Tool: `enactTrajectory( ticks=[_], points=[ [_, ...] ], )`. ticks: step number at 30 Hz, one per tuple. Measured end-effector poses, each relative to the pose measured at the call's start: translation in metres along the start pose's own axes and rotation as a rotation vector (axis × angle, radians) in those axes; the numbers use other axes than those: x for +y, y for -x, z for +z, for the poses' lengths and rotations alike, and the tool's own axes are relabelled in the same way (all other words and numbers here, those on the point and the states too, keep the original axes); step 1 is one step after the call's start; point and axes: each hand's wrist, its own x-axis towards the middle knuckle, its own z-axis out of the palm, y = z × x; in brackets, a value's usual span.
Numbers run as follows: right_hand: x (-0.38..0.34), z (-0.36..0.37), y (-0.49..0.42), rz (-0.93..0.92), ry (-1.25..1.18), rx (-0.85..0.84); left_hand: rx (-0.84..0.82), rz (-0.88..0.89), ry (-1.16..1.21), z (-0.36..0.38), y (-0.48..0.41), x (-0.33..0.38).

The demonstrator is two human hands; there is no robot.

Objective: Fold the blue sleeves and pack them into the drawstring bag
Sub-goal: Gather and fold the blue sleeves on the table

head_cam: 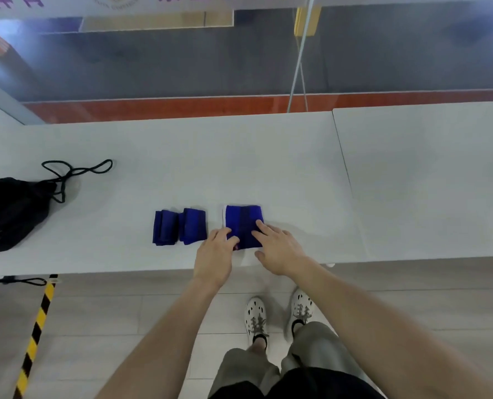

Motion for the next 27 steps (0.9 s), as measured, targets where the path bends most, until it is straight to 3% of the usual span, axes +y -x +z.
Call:
enactTrajectory(
  ticks=[7, 12, 19, 27],
  points=[
    [0.039, -0.031, 0.037, 0.203, -0.059, -0.042, -0.164, 0.011, -0.131, -0.037, -0.005, 0.008],
    [0.099, -0.039, 0.091, 0.367, -0.145, -0.007, -0.259, 0.1, -0.238, -0.063, -0.019, 0.059],
    [0.207, -0.043, 0.191, 0.535, -0.282, 0.123, -0.302, 0.293, -0.393, -0.077, -0.057, 0.188],
    [0.365, -0.021, 0.333, 0.65, -0.372, 0.152, -0.341, 0.35, -0.401, -0.044, -0.064, 0.391]
  ],
)
